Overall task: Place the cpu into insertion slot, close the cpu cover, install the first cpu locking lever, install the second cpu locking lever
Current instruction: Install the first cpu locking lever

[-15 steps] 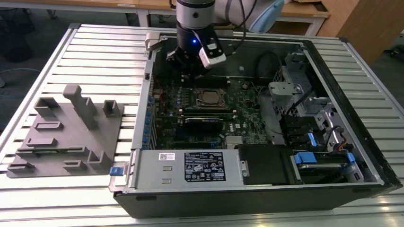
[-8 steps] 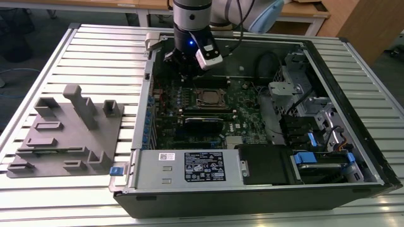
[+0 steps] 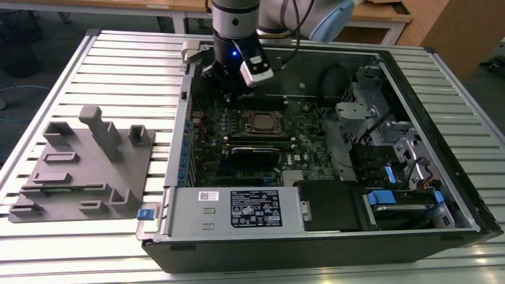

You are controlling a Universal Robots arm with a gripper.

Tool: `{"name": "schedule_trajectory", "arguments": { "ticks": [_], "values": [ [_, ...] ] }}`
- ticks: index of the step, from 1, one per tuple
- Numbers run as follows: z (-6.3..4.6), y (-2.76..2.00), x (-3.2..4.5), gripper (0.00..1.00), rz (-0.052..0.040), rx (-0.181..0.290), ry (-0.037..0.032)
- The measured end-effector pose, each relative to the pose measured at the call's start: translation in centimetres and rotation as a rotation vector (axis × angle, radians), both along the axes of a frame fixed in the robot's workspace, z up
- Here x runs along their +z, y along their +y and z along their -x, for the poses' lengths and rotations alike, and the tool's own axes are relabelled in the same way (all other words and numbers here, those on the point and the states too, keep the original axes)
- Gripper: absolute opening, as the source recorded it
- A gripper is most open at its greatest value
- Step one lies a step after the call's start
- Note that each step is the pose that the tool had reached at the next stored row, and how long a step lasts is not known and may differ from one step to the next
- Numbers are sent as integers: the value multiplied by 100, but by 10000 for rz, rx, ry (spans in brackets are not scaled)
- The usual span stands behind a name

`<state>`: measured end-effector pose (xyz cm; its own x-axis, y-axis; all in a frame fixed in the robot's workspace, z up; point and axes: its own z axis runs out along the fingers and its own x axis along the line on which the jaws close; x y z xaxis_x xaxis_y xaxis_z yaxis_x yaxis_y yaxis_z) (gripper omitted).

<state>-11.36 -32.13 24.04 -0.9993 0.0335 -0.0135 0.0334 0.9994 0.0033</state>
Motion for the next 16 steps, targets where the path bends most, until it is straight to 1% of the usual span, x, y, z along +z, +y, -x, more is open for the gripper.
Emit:
{"name": "schedule_trajectory", "arguments": {
  "ticks": [6, 12, 16],
  "values": [
    [52, 39, -5, 11, 0, 0, -15],
    [58, 114, -9, 11, -3, -3, -29],
    [64, 150, -11, 11, -13, -3, -44]
  ]
}}
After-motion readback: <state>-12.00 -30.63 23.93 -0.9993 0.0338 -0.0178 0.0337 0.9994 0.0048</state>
